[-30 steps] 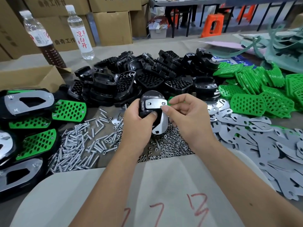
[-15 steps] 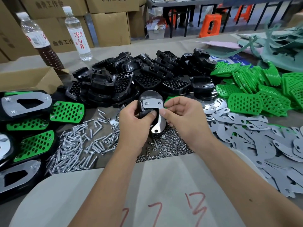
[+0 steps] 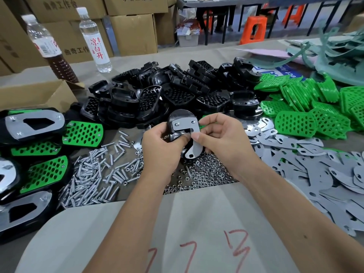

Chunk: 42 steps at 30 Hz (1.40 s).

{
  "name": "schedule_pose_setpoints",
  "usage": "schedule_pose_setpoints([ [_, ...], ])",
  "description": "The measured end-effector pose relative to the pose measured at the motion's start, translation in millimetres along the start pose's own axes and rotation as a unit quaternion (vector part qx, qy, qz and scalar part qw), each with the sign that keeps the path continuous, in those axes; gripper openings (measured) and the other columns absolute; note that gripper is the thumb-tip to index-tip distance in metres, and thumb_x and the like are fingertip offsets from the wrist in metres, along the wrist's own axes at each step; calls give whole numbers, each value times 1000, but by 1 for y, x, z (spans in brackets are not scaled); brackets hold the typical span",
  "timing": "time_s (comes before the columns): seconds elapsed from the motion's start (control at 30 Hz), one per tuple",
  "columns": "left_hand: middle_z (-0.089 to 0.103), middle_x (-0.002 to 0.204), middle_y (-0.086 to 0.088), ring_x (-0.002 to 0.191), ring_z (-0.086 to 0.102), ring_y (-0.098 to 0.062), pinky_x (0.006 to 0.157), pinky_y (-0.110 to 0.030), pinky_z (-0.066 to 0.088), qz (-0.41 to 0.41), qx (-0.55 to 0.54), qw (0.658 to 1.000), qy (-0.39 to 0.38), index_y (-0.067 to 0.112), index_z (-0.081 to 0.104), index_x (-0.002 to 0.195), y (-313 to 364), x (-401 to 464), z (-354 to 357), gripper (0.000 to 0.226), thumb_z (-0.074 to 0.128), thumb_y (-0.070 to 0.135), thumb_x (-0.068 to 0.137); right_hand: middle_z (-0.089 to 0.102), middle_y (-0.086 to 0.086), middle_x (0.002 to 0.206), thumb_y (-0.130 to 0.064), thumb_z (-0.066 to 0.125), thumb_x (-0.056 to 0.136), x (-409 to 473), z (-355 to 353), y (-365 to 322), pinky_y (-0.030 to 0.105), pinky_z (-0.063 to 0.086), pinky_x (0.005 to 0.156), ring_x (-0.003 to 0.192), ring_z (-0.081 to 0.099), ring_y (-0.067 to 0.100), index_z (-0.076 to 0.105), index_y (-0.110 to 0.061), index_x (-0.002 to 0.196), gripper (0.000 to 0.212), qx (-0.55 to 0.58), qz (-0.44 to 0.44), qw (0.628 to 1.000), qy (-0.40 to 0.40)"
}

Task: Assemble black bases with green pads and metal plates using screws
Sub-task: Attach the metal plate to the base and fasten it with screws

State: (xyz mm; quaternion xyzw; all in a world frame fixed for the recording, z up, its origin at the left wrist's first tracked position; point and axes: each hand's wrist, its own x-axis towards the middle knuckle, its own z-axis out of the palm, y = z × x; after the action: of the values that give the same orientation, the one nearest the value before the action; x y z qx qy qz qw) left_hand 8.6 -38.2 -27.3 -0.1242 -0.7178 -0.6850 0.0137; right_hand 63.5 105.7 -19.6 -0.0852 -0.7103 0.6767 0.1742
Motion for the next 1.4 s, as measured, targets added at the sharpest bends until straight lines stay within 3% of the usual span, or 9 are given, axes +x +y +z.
schedule_pose_setpoints([
  [0.33, 81, 91, 7, 89, 78, -19, 86, -53, 63, -1, 19, 999, -36, 31, 79, 90, 2, 0, -4, 22, 82, 17, 74, 72, 2, 71, -5, 82, 86, -2, 5, 1, 23, 46, 44, 51, 61, 13, 66, -8, 99, 21, 30, 15, 999, 40],
  [0.73, 80, 94, 7, 90, 77, -16, 86, -51, 63, -8, 39, 997, -60, 27, 77, 101, 0, -1, -7, 32, 85, 21, 70, 70, 5, 70, -5, 84, 85, -4, 4, 4, 23, 47, 43, 47, 59, 17, 65, -9, 88, 19, 30, -9, 998, 54],
  [0.87, 80, 91, 6, 88, 78, -18, 85, -53, 63, -16, 27, 999, -44, 28, 78, 92, 1, -2, -5, 27, 85, 22, 67, 71, 9, 69, -9, 84, 85, -5, 6, 4, 24, 47, 42, 47, 60, 17, 65, -13, 81, 21, -9, -26, 998, 60],
  [0.97, 81, 91, 5, 88, 78, -20, 85, -53, 63, -26, 13, 999, -27, 28, 79, 90, 1, -2, -3, 26, 85, 24, 65, 70, 11, 70, -13, 86, 83, -5, 10, 4, 26, 48, 46, 52, 59, 15, 64, -17, 78, 23, -38, -42, 996, 66],
  [1.1, 81, 89, 4, 86, 78, -19, 81, -46, 65, -34, -10, 999, -15, 28, 79, 88, 2, -4, -3, 23, 81, 20, 66, 65, -3, 66, -19, 86, 83, -7, 13, 5, 28, 47, 54, 58, 57, 10, 63, -18, 81, 23, -52, -34, 995, 82],
  [1.17, 81, 89, 2, 86, 78, -21, 79, -43, 65, -40, -27, 999, -11, 26, 78, 88, 3, -4, -2, 24, 80, 17, 66, 67, 0, 70, -19, 86, 84, -7, 13, 4, 29, 48, 56, 61, 59, 11, 62, -19, 84, 23, -41, -26, 996, 80],
  [1.3, 79, 91, -5, 85, 74, -22, 81, -48, 62, -65, -63, 996, -3, 18, 73, 91, 3, 1, -3, 25, 84, 3, 74, 71, 4, 77, -17, 85, 85, -9, 14, 3, 29, 48, 60, 64, 62, 13, 65, -18, 88, 20, -22, -35, 998, 55],
  [1.4, 78, 90, -2, 82, 71, -16, 76, -40, 60, -68, -60, 996, -3, 16, 69, 93, 2, 2, -2, 24, 78, -2, 81, 72, 5, 78, -16, 86, 83, -9, 17, 3, 34, 52, 63, 68, 64, 14, 67, -16, 90, 20, -33, -48, 997, 53],
])
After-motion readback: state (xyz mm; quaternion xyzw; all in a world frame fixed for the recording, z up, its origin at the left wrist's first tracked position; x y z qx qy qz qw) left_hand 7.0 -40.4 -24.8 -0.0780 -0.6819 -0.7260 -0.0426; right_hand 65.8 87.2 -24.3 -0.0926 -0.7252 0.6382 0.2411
